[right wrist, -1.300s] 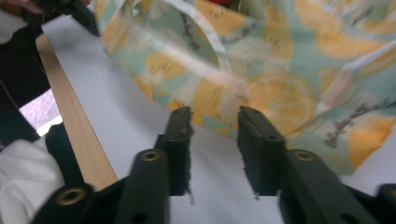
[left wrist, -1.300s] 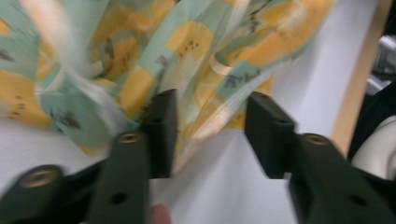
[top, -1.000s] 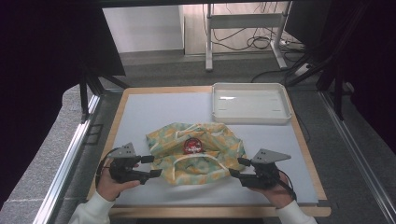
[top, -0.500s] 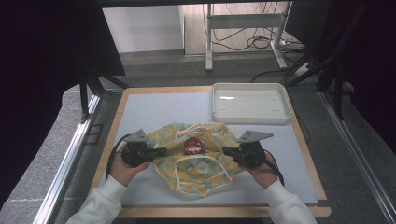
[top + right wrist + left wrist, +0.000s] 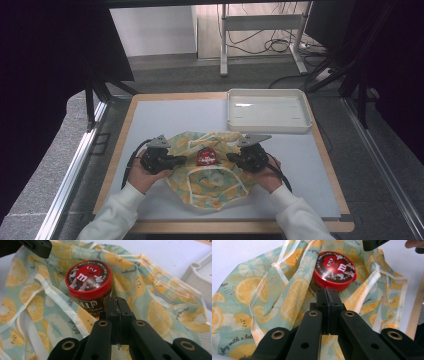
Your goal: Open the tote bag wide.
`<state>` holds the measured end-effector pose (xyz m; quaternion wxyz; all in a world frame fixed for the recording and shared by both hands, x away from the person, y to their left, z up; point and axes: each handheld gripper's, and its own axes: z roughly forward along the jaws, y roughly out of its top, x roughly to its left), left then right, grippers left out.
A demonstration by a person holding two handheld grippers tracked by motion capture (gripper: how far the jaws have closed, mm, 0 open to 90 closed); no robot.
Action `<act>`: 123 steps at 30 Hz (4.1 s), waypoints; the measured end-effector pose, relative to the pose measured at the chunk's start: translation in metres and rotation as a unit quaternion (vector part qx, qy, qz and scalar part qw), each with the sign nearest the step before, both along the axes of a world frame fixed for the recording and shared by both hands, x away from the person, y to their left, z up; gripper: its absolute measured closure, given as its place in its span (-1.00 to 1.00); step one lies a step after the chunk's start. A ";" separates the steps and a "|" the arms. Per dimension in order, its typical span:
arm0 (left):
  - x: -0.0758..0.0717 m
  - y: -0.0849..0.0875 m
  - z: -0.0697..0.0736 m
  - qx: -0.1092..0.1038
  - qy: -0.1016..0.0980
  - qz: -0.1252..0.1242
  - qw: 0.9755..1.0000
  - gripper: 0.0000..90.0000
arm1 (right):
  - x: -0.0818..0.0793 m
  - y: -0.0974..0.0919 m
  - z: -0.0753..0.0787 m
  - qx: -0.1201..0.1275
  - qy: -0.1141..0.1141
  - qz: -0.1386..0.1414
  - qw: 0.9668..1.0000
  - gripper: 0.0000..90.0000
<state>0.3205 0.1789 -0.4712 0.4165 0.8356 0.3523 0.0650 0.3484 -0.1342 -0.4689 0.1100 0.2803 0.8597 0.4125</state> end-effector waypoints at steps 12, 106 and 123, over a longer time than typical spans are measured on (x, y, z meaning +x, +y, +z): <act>0.001 -0.007 -0.011 0.014 0.010 -0.006 1.000 1.00 | -0.012 0.012 -0.017 -0.024 0.027 0.023 0.999 0.97; 0.006 -0.025 -0.036 0.061 0.077 -0.050 0.994 1.00 | 0.037 0.028 -0.032 -0.052 0.060 0.014 0.997 0.97; 0.003 -0.028 -0.051 0.076 0.095 -0.055 0.991 1.00 | 0.086 0.023 -0.057 -0.027 0.096 -0.063 0.993 0.98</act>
